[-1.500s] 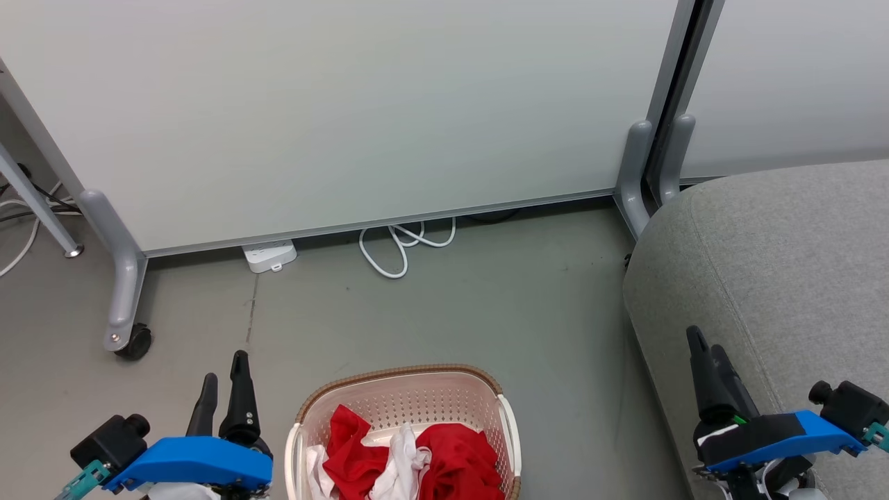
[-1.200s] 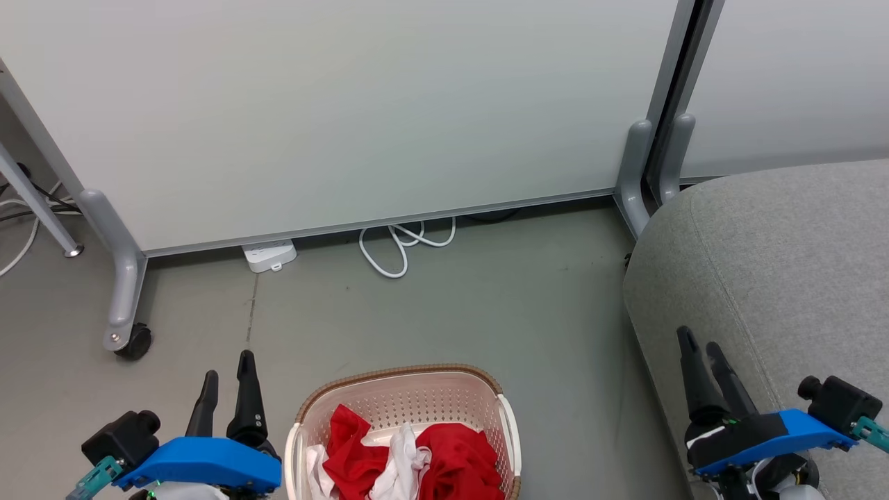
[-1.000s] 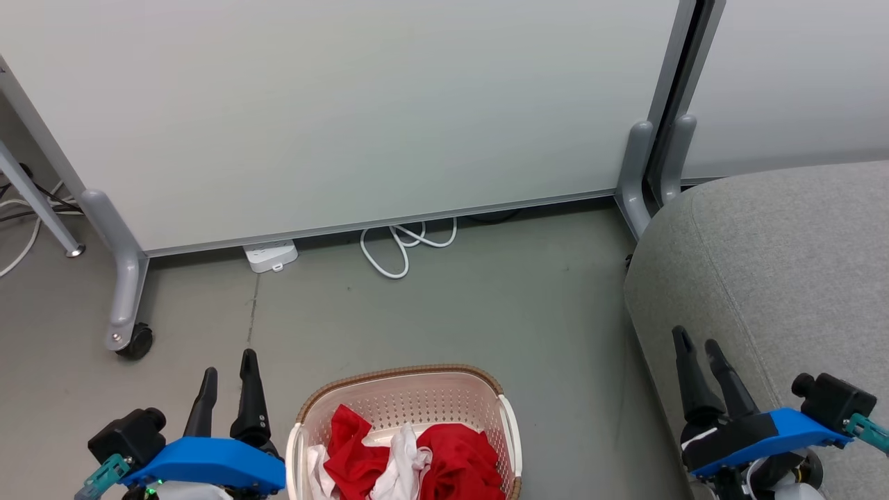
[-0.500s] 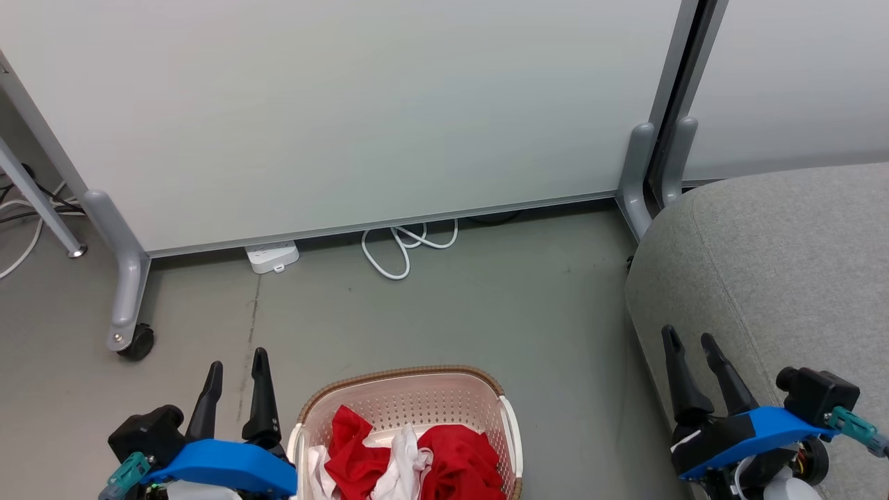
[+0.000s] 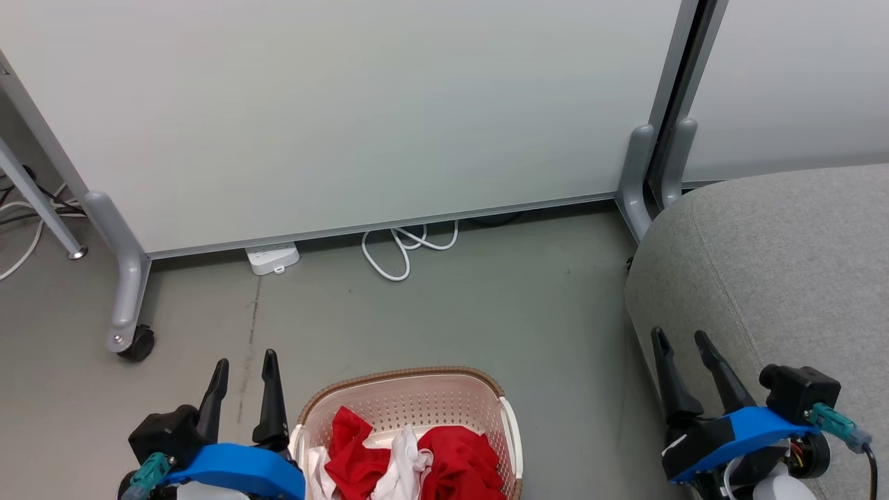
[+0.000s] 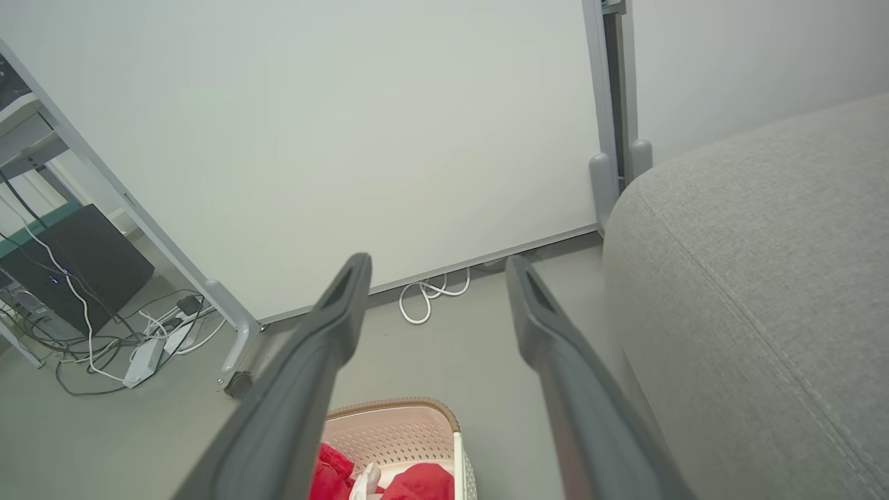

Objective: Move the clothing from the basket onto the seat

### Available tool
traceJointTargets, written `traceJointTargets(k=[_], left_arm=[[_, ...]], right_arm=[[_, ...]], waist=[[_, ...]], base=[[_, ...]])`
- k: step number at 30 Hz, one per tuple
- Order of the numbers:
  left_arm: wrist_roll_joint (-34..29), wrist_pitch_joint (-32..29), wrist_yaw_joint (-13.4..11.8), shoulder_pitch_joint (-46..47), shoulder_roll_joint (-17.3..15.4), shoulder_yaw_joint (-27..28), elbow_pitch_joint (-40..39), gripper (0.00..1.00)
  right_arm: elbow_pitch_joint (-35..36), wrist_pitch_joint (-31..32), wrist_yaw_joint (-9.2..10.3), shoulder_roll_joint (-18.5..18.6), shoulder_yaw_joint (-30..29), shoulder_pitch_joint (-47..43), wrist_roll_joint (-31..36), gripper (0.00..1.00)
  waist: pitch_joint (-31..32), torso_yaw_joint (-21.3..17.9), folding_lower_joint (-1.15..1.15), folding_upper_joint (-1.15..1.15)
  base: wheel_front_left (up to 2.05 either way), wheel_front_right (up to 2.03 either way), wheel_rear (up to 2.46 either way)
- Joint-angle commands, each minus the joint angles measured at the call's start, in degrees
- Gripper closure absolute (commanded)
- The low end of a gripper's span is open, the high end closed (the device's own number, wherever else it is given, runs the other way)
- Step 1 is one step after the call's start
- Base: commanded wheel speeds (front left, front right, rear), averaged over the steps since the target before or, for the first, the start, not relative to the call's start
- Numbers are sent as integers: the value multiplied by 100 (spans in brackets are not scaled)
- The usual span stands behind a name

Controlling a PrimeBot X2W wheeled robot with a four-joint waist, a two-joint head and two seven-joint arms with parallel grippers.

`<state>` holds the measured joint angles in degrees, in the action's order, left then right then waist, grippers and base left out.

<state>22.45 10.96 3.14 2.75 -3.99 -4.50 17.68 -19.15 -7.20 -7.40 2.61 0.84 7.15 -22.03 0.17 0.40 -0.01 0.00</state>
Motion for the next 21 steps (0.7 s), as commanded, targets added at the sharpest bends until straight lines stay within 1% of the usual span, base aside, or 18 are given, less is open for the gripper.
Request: traceJointTargets(k=[1, 12, 21], left_arm=[[-124, 53, 8, 109, -14, -18, -3, 0], [-372, 188, 54, 110, 42, 63, 43, 0], [-676, 292, 60, 103, 74, 55, 50, 0]], right_arm=[[12, -31, -11, 39, 13, 126, 134, 0], [-41, -130, -12, 41, 39, 150, 612, 0], [-76, -236, -13, 41, -17, 186, 1170, 0]], waist=[[2, 1, 0, 0], [2, 8, 0, 0], [-2, 9, 1, 0]], base=[[0, 0, 0], [0, 0, 0], [0, 0, 0]])
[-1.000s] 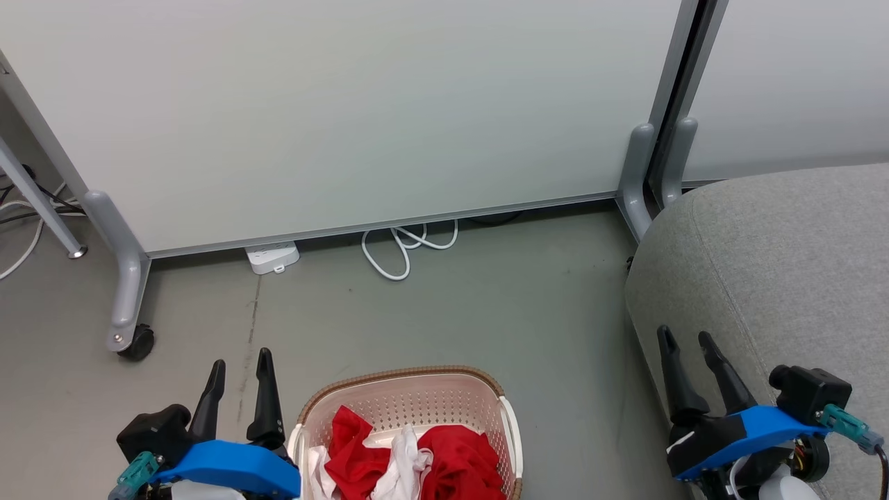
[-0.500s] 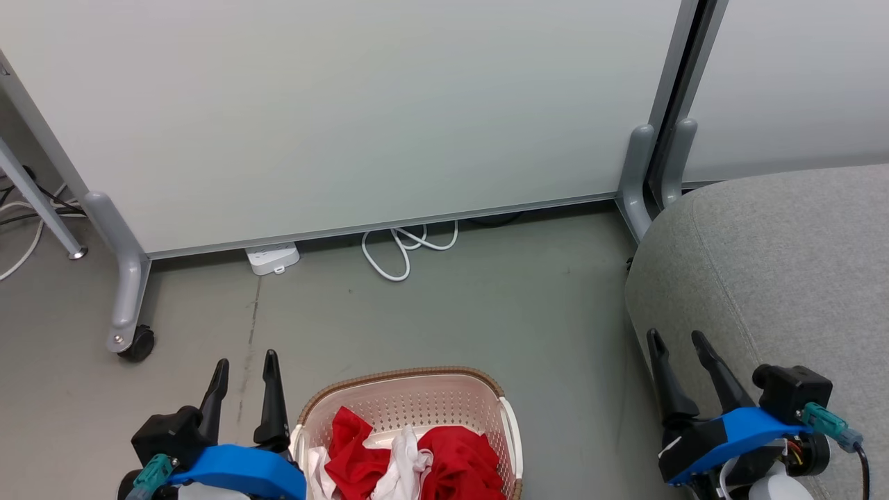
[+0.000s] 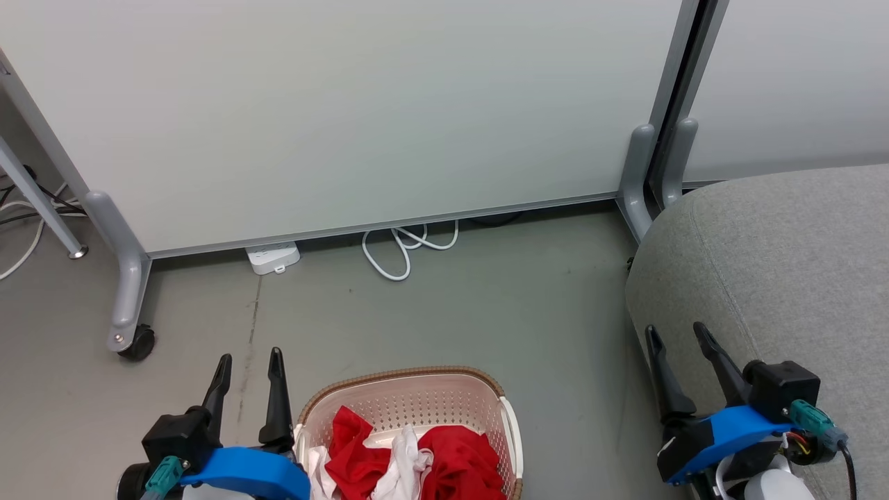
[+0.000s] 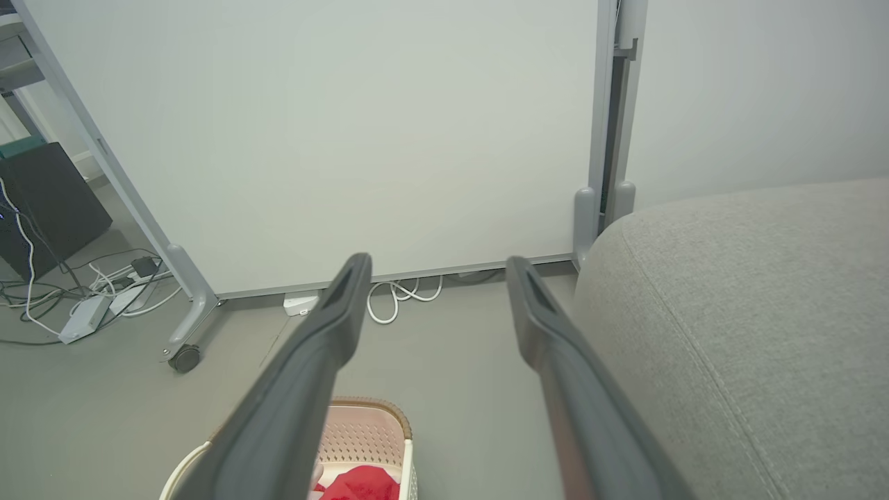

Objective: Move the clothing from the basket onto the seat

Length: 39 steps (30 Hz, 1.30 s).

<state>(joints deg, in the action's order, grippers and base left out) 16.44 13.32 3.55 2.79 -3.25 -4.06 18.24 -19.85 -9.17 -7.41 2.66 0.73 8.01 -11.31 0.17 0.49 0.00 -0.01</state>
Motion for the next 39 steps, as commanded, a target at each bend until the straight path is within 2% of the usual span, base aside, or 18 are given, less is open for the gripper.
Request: traceJointTargets(k=[1, 15, 29, 34, 39], left_arm=[[-115, 61, 19, 100, 1, 8, -4, 0], [-593, 197, -4, 91, 21, -35, 22, 0], [-540, 196, 41, 108, 31, -21, 62, 0], [-471, 129, 141, 332, 33, -189, 564, 0], [-262, -355, 280, 999, -14, -357, 1523, 0]], right_arm=[[-9, -52, -12, 36, -6, 106, 146, 0], [-38, -138, -9, 38, -13, 128, 771, 0], [8, -112, -9, 37, 26, 170, 684, 0], [166, -116, -9, 36, 179, 391, 633, 0], [491, -75, -9, 35, 426, 843, 617, 0]], waist=[[-2, -1, 0, 1], [-9, -7, 0, 1], [-119, -25, 0, 1], [-552, -198, 0, 1], [-1524, -533, 0, 1]], base=[[0, 0, 0], [0, 0, 0], [0, 0, 0], [0, 0, 0], [0, 0, 0]])
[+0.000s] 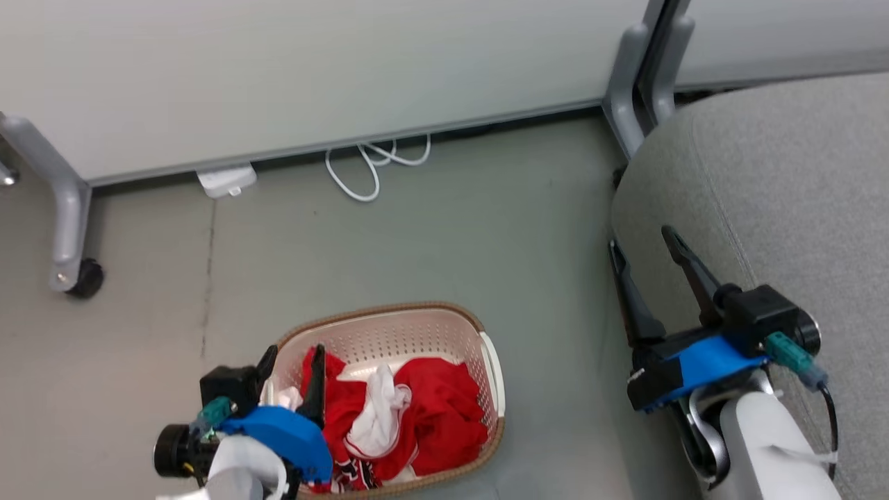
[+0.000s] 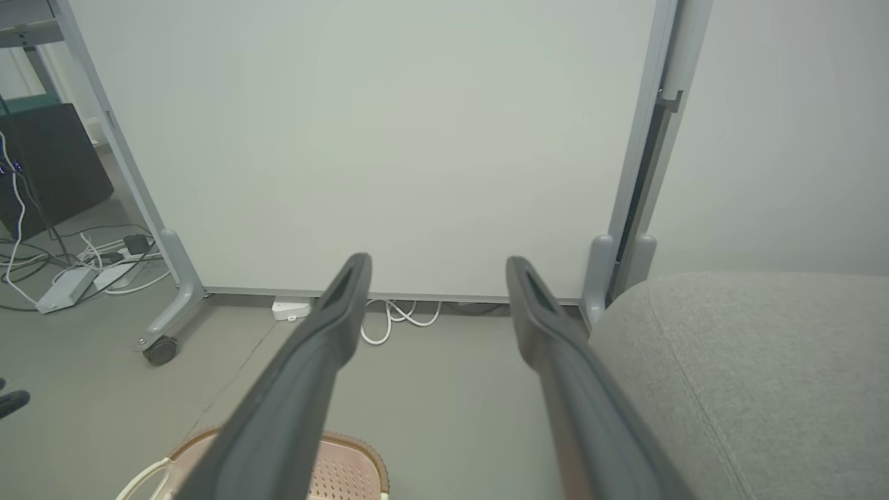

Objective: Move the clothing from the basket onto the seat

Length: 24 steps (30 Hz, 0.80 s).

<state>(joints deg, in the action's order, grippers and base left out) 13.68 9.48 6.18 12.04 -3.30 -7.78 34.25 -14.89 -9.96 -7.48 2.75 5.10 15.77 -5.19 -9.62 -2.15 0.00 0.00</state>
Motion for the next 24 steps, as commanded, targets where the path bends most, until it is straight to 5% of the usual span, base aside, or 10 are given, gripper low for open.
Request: traceJointTargets(k=[1, 12, 19, 24], left_arm=[[36, -43, 38, 286, -55, -11, 81, 0], [150, -337, 125, 2133, -439, -266, 1591, 0], [173, -431, 131, 2804, -637, -382, 2309, 0], [212, -536, -106, 3091, -771, -306, 2741, 0]], right_arm=[[76, 3, -3, 24, 32, 188, 4, 0], [557, -122, -3, 14, 486, 1083, -180, 0], [522, -284, -2, 13, 754, 1326, -322, 0], [488, -395, -3, 14, 1012, 1458, -639, 0]], waist=[[-817, -346, 0, 0], [-3106, -1118, 0, 0], [-3753, -1400, 0, 0], [-4034, -1572, 0, 0]], base=[[0, 0, 0], [0, 0, 0], [0, 0, 0], [0, 0, 0]])
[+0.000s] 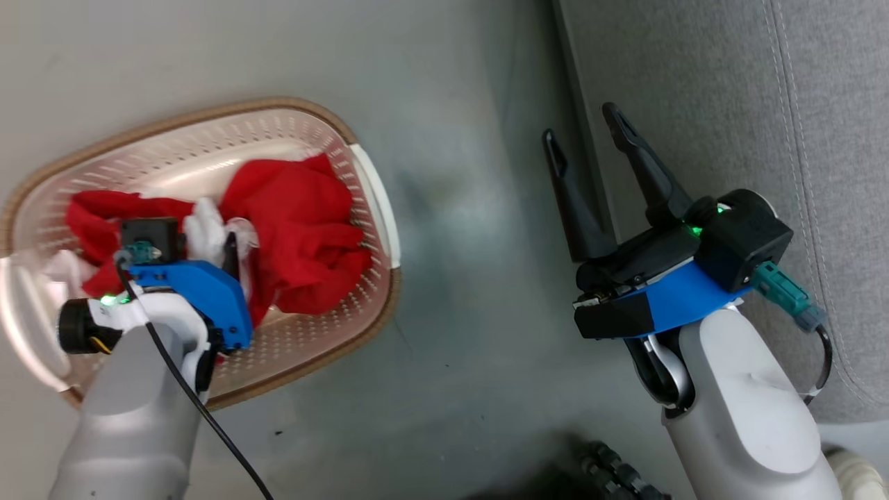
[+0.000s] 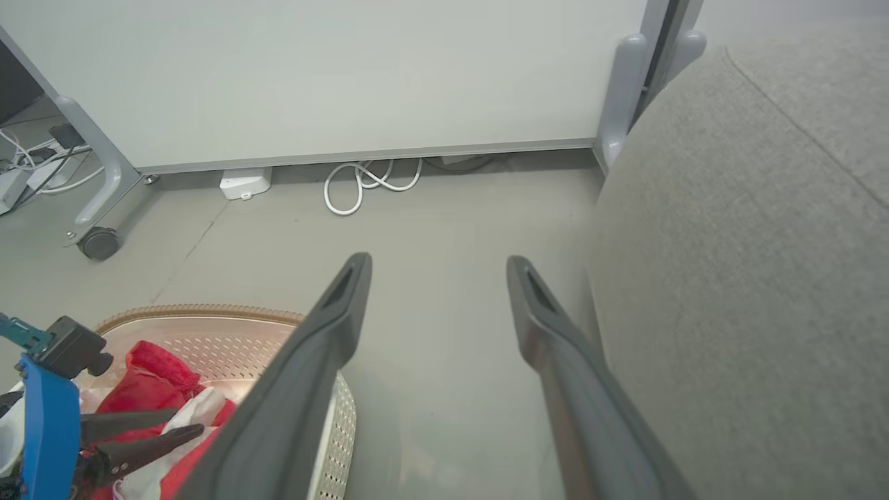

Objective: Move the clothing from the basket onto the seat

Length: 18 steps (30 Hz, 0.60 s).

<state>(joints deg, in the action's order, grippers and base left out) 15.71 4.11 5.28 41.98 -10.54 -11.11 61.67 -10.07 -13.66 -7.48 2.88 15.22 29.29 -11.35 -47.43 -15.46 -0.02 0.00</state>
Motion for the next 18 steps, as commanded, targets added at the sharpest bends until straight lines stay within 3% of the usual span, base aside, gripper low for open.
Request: traceJointTargets(k=[1, 6, 7, 8, 9, 18], left_arm=[[28, -29, -67, 135, -69, 45, 75, 0], [64, -190, -287, 331, -147, 71, 427, 0], [63, -217, -299, 353, -154, 59, 477, 14], [66, -216, -295, 377, -158, 48, 517, 61], [71, -208, -279, 398, -160, 37, 552, 100], [45, -41, -158, 530, -66, -113, 740, 100]], right_arm=[[-5, -37, -3, -1, 45, 127, -51, 0], [-59, -114, -3, 0, 182, 213, -149, 0], [-74, -118, -3, 1, 193, 238, -162, 0], [-84, -130, -3, 0, 204, 260, -187, 0], [-96, -132, -3, 1, 211, 271, -200, 0], [-225, -157, -2, 1, 199, 314, -234, 0]], waist=[[-295, -267, 2, 0], [-424, -363, 2, 0], [-433, -378, 2, 0], [-440, -393, 2, 0], [-444, -403, 2, 0], [-332, -374, 2, 0]], base=[[0, 0, 0], [0, 0, 0], [0, 0, 0], [0, 0, 0], [0, 0, 0], [0, 0, 0]])
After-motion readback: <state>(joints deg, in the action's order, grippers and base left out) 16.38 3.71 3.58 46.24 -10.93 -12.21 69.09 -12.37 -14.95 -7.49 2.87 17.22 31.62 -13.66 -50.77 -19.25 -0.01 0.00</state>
